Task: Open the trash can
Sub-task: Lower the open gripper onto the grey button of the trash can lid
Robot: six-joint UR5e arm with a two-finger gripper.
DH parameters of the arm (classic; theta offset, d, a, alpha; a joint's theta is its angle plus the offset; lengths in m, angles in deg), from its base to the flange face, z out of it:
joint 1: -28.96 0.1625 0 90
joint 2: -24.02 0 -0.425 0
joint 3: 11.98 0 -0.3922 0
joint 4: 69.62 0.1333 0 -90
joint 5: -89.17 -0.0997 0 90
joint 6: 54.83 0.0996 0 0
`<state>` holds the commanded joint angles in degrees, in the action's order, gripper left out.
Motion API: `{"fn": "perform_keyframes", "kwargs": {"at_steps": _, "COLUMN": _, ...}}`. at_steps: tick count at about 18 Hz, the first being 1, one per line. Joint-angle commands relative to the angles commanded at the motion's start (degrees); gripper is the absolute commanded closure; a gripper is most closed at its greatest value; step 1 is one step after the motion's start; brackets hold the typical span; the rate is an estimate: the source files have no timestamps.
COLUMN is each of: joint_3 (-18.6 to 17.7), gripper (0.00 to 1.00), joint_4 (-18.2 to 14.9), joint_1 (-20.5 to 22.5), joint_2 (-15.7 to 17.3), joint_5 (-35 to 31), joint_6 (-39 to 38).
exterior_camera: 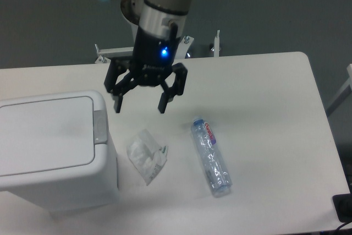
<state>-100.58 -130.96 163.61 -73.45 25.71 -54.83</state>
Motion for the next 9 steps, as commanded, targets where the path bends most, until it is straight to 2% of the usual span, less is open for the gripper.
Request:
{"fn": "perform_keyframes", "kwargs": {"at_steps": 2, "joint_3": -0.17, "gripper": 0.00, "joint_4": 0.88, "joint_1": -0.35, "joint_2": -0.18, "joint_5": 0.00, "joint_6": 0.17}}
{"fn": "perform_keyframes", "kwargs": {"at_steps": 9, "joint_3": -1.23, "gripper": 0.00, "joint_4": 0.97, "joint_1": -1.76, "joint_2": -0.97, "joint_5": -0.18, "joint_6": 0.18}}
